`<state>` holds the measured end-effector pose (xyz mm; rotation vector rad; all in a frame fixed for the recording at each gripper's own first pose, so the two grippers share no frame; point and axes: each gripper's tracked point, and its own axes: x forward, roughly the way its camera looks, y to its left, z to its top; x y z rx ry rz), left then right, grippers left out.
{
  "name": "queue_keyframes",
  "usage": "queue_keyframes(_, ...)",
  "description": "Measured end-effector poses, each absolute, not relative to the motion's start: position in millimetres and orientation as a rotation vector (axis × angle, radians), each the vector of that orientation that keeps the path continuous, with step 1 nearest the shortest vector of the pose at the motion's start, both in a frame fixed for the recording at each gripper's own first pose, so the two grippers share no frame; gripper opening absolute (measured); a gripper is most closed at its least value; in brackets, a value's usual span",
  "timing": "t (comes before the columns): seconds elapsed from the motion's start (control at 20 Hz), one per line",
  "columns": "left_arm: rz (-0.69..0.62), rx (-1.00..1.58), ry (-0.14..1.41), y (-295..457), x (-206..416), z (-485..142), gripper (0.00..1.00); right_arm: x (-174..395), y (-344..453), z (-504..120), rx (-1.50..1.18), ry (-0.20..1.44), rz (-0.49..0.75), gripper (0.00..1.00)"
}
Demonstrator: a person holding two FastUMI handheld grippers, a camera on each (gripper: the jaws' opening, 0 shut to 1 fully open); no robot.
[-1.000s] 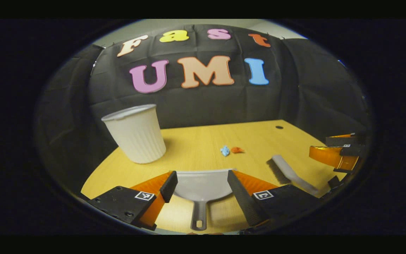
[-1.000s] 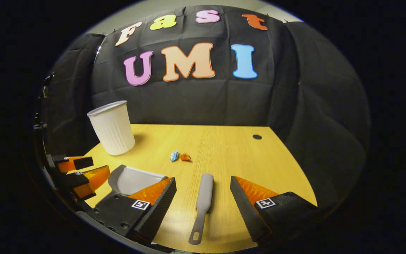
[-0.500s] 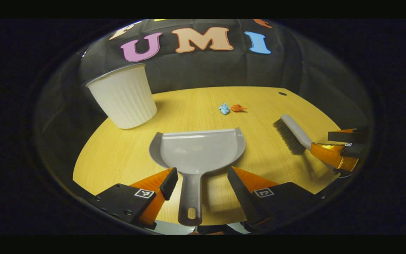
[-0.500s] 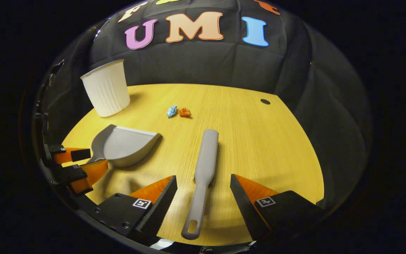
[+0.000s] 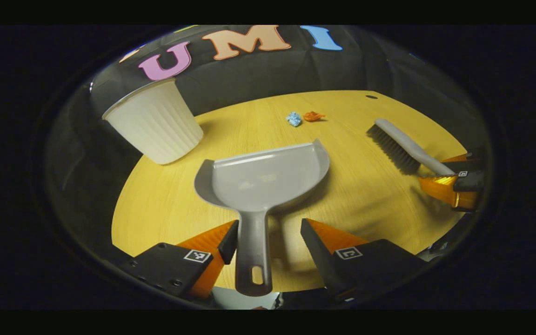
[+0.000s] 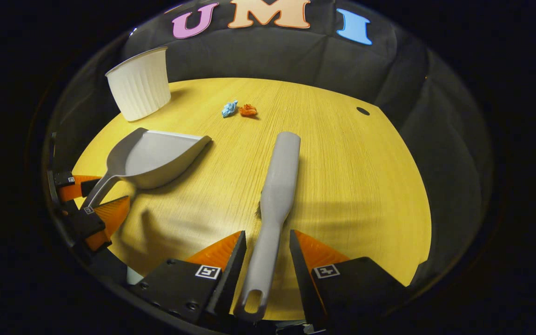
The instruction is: Pick up the small broom and dustpan from the desktop, sweep the trash into the dustpan with the broom, and then empty the trash into the garbage bin.
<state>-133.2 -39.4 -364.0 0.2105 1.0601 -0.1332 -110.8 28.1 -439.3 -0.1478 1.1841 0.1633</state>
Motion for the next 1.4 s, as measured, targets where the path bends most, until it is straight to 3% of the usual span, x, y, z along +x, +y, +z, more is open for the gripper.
queue_keyframes(0.15,-0.126,0.210,1.093,-37.8,-137.2,-374.7,0.80,-113.6,26.8,-442.4,-0.160,1.209,0.181,0.55)
queue_keyframes(0.25,-0.120,0.235,1.092,-33.9,-132.4,-376.6,0.69,-113.4,21.9,-445.6,-0.178,1.220,0.183,0.39)
queue_keyframes(0.35,-0.123,0.229,1.093,-34.0,-131.3,-372.7,0.46,-116.0,22.5,-446.8,-0.176,1.240,0.212,0.24)
queue_keyframes(0.4,-0.120,0.220,1.100,-33.1,-131.0,-377.0,0.35,-117.1,22.0,-443.2,-0.174,1.236,0.224,0.25)
queue_keyframes(0.5,-0.115,0.205,1.093,-30.5,-129.7,-371.6,0.31,-114.5,17.0,-440.9,-0.170,1.228,0.242,0.19)
queue_keyframes(0.95,-0.130,0.173,0.985,-61.2,-108.3,-324.2,0.27,-77.4,-6.8,-400.8,-0.148,1.076,0.340,0.20)
queue_keyframes(1.0,-0.134,0.173,0.974,-65.1,-105.1,-321.0,0.27,-65.7,-7.5,-394.4,-0.151,1.051,0.351,0.14)
queue_keyframes(1.1,-0.136,0.166,0.962,-70.7,-97.2,-314.5,0.27,-56.9,-14.1,-392.8,-0.174,1.043,0.359,0.18)
queue_keyframes(1.4,-0.250,0.233,0.943,-70.8,-52.6,-321.6,0.27,41.5,-21.8,-392.9,-0.191,0.998,0.281,0.17)
